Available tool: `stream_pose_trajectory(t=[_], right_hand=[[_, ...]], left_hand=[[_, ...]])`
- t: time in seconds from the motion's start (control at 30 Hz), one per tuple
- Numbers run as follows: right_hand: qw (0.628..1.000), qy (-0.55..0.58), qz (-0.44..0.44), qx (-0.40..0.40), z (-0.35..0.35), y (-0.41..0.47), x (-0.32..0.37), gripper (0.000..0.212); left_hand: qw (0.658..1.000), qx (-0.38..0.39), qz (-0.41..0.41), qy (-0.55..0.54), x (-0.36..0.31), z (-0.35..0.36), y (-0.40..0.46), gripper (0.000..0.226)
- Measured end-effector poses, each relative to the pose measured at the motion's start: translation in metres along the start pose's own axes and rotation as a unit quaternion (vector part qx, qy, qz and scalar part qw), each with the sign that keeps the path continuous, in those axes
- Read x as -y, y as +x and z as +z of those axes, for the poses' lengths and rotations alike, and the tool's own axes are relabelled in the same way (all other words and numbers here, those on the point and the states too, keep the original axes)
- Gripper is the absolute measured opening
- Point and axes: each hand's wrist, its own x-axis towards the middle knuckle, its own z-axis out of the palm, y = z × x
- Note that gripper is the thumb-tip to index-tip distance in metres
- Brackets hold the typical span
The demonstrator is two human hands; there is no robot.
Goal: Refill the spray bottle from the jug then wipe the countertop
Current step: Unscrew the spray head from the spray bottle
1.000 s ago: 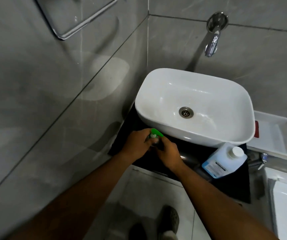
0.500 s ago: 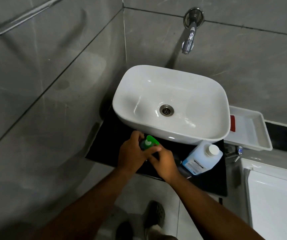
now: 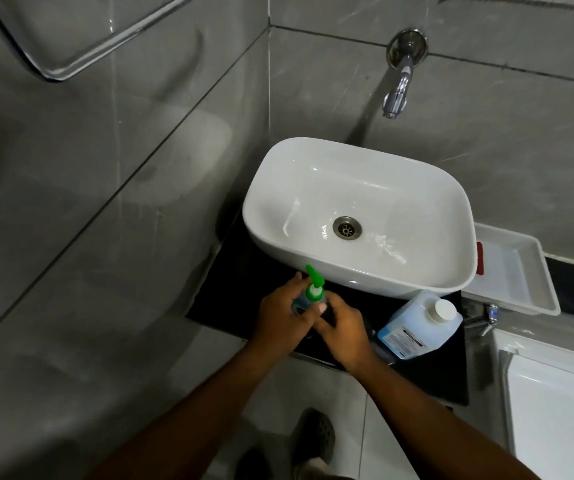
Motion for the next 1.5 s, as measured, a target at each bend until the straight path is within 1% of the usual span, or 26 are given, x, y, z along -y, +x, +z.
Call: stream_pose_trajectory(t=[0.1,0.17,0.23,0.27,0.33,0.4,0.43,0.5,0.53,0.57,0.6,0.63,0.7,0.73,0.77,0.8,0.87,0.9,0.93,1.07,1.17,1.23,1.3,1.33,1.47,1.5], right_hand=[[1.0,-0.005,-0.003,0.002,0.0,0.001,-0.001,0.038],[1.0,-0.007,-0.007,0.002,0.0,0.001,-0.001,0.039],[1.0,-0.01,-0.013,0.001,0.0,0.0,-0.002,0.04],[1.0,-0.013,-0.015,-0.001,0.0,0.0,-0.002,0.041],[1.0,-0.016,-0.014,-0.001,0.0,0.0,-0.002,0.041],[1.0,-0.021,-0.009,0.0,0.001,0.001,-0.002,0.041],[1.0,-0.023,-0.009,0.0,0.001,0.001,-0.003,0.041],[1.0,-0.024,-0.011,-0.003,0.002,0.001,-0.005,0.041],[1.0,-0.026,-0.012,-0.005,0.002,0.001,-0.006,0.041],[1.0,-0.026,-0.011,-0.006,0.002,0.001,-0.006,0.041],[1.0,-0.026,-0.008,-0.005,0.002,0.0,-0.006,0.041],[1.0,-0.024,-0.005,-0.004,0.002,0.0,-0.006,0.04],[1.0,-0.017,0.002,-0.005,0.002,0.0,-0.007,0.038],[1.0,-0.012,0.004,-0.006,0.002,-0.001,-0.007,0.037],[1.0,-0.009,0.005,-0.005,0.002,-0.001,-0.007,0.037],[1.0,-0.008,0.004,-0.004,0.002,-0.001,-0.007,0.037],[1.0,-0.006,0.0,0.001,0.001,-0.002,-0.006,0.038],[1.0,-0.005,0.001,0.002,0.001,-0.002,-0.005,0.037],[1.0,-0.004,0.001,0.002,0.001,-0.002,-0.005,0.036],[1.0,0.004,0.011,0.001,0.001,-0.003,-0.003,0.033],[0.999,0.02,0.027,0.007,0.001,-0.002,-0.002,0.035],[0.999,0.018,0.041,0.013,0.001,-0.001,-0.002,0.042],[0.999,0.016,0.045,0.017,0.002,-0.001,-0.003,0.047],[0.999,0.017,0.045,0.016,0.002,-0.001,-0.003,0.048],[0.999,0.014,0.04,0.012,0.002,-0.002,-0.003,0.047],[0.999,0.014,0.043,0.012,0.002,-0.001,-0.003,0.046]], left_hand=[[0.998,-0.065,-0.025,-0.001,0.001,0.003,-0.004,0.045],[0.994,-0.099,-0.037,0.004,0.002,0.004,-0.007,0.05],[0.997,-0.078,-0.026,-0.005,-0.001,0.006,-0.008,0.067],[0.998,-0.055,-0.016,-0.012,-0.003,0.007,-0.007,0.071],[0.999,-0.043,0.006,-0.007,-0.005,0.009,-0.007,0.057],[0.996,-0.09,-0.006,0.008,-0.004,0.008,-0.003,0.04],[0.994,-0.108,-0.022,0.016,-0.003,0.006,-0.001,0.04],[0.995,-0.091,-0.024,0.023,-0.001,0.004,0.0,0.059],[0.998,-0.062,-0.014,0.024,0.0,0.004,-0.001,0.071],[0.999,-0.033,-0.004,0.026,-0.001,0.004,-0.001,0.076],[0.999,-0.018,0.01,0.033,0.0,0.005,-0.001,0.072],[0.999,-0.022,0.022,0.042,0.0,0.005,-0.001,0.062],[0.996,-0.072,0.019,0.054,0.001,0.006,-0.003,0.04],[0.994,-0.098,0.009,0.057,0.001,0.006,-0.004,0.033],[0.992,-0.114,0.002,0.058,0.001,0.005,-0.005,0.033],[0.992,-0.113,-0.001,0.055,0.001,0.004,-0.005,0.039],[0.996,-0.077,-0.001,0.049,0.001,0.004,-0.005,0.06],[0.997,-0.06,0.005,0.049,0.0,0.004,-0.004,0.064],[0.997,-0.051,0.014,0.052,-0.001,0.004,-0.003,0.061],[0.997,-0.064,0.018,0.036,-0.006,0.0,0.001,0.032],[0.997,-0.074,0.003,-0.033,-0.015,-0.006,0.004,0.016],[0.993,-0.068,-0.008,-0.096,-0.027,-0.012,0.007,0.017],[0.989,-0.068,-0.006,-0.132,-0.038,-0.019,0.01,0.024],[0.988,-0.068,-0.003,-0.136,-0.044,-0.022,0.011,0.025],[0.99,-0.084,0.009,-0.11,-0.059,-0.031,0.017,0.011],[0.991,-0.089,0.009,-0.099,-0.062,-0.032,0.018,0.012]])
